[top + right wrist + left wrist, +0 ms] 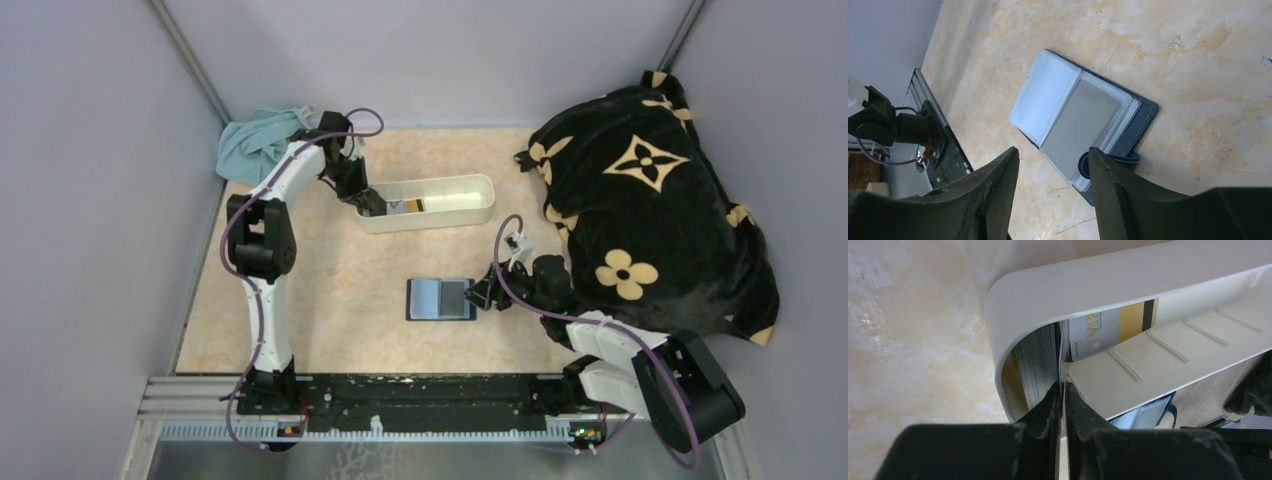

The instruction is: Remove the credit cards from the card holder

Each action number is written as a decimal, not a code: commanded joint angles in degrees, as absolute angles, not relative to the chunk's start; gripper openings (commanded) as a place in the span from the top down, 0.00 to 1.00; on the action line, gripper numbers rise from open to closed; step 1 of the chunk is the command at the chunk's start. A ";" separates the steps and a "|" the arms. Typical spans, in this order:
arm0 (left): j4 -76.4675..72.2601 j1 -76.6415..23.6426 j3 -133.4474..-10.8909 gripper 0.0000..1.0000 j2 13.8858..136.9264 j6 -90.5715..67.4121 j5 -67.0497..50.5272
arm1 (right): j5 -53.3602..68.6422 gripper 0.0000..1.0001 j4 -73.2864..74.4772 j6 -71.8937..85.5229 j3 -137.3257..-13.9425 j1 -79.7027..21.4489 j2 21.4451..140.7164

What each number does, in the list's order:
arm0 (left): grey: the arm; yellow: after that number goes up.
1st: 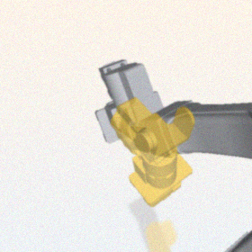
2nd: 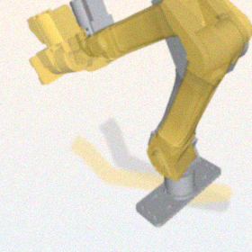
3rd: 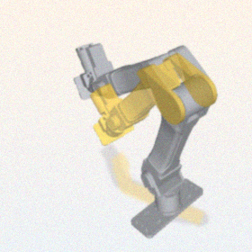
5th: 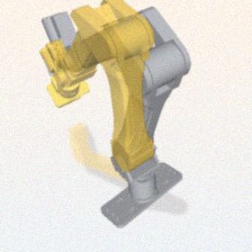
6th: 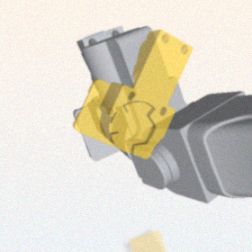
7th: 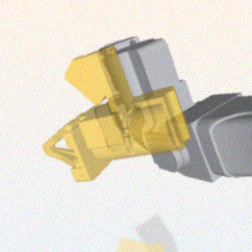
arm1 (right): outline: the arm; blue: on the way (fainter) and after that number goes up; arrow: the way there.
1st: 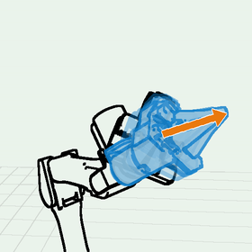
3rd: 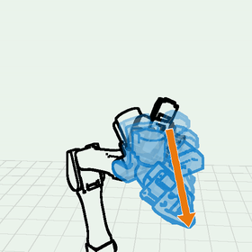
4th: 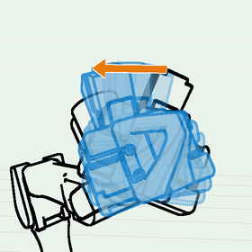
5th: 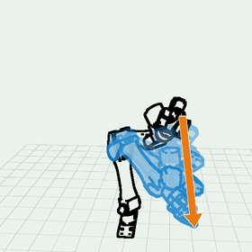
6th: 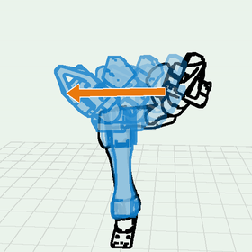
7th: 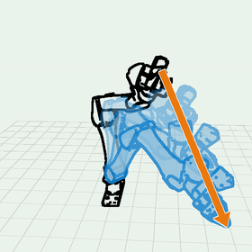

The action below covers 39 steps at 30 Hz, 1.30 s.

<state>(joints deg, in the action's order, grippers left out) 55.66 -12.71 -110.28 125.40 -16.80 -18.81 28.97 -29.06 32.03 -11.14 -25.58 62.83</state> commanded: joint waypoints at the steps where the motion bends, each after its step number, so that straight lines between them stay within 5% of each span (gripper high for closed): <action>1: 54.43 -12.48 -109.91 0.86 126.14 -16.65 -18.40 | 29.18 0.46 -31.23 30.84 -11.79 -24.96 63.53; 7: 53.91 -12.48 -109.80 0.76 125.53 -16.33 -18.16 | 29.37 0.46 -31.81 31.11 -12.03 -24.96 64.13; 22: 53.89 -12.57 -108.74 0.71 116.10 -16.04 -9.40 | 29.53 0.46 -30.74 31.35 -12.82 -24.96 62.73; 27: 35.43 -13.51 -92.80 0.77 100.20 -17.43 -19.76 | 27.09 0.46 -24.17 27.53 -15.77 -25.05 63.32; 29: 23.81 -15.59 -83.05 0.85 91.65 -19.31 -24.22 | 26.27 0.46 -22.03 26.76 -16.58 -25.09 63.43; 30: 17.72 -17.57 -78.05 0.97 87.92 -19.46 -25.76 | 26.27 0.46 -21.83 26.68 -16.95 -25.20 63.42; 39: 2.47 -41.00 -54.04 1.00 77.67 -14.01 9.43 | 17.50 0.46 -15.78 26.33 -24.90 -34.19 65.67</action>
